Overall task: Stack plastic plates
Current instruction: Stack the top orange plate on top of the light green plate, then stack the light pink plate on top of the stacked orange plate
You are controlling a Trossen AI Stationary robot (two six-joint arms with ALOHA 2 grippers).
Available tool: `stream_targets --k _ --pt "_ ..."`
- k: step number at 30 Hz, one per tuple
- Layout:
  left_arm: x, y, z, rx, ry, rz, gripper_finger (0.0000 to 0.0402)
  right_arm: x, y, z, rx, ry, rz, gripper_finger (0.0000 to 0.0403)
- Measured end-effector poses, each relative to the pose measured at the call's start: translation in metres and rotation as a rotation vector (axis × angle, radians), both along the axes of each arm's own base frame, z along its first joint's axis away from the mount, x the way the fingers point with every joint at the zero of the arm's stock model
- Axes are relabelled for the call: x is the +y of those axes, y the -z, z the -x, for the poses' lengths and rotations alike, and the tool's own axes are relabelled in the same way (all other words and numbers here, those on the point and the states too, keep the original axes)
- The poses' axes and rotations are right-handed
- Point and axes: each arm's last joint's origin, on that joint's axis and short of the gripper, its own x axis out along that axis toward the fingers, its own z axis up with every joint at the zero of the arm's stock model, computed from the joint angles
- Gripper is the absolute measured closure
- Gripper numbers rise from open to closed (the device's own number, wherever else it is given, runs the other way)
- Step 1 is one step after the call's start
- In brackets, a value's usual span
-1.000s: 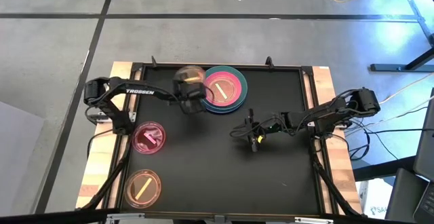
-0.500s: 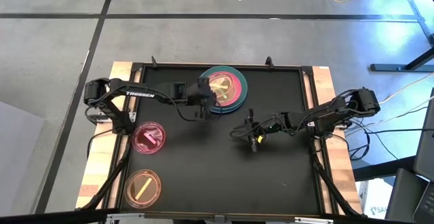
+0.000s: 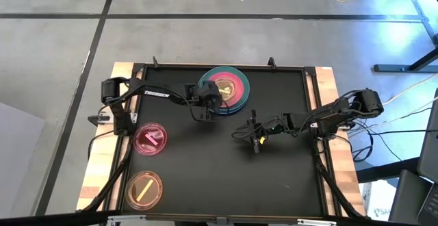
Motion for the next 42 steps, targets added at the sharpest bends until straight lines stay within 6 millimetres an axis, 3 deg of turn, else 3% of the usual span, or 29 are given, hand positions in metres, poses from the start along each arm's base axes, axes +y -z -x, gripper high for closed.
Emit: stream_targets --k 8,16,21,26,31,34,42 --pt "0.002 0.007 -0.005 -0.021 -0.008 -0.002 0.0389 0.0 0.0 0.0 0.0 0.015 0.008 0.0251" --pt "-0.003 0.003 -0.004 -0.017 -0.057 -0.044 0.0312 -0.001 0.001 0.0 0.007 0.015 0.009 0.0251" --pt "-0.026 -0.018 0.002 -0.024 -0.029 -0.069 0.0286 -0.001 0.001 0.001 0.013 0.016 0.016 0.0251" --pt "-0.051 -0.05 0.016 -0.091 -0.047 -0.032 0.0285 -0.001 0.002 0.001 0.015 0.017 0.03 0.0251" --pt "-0.076 -0.068 0.036 -0.105 -0.113 0.077 0.0286 -0.001 0.002 0.001 0.013 0.017 0.03 0.0251" --pt "-0.092 -0.072 0.046 -0.099 -0.172 0.16 0.0286 -0.001 0.001 0.001 0.012 0.018 0.03 0.0251" --pt "-0.139 -0.06 0.07 0.063 -0.332 0.377 0.0286 -0.001 0.001 0.001 0.01 0.019 0.028 0.0251"
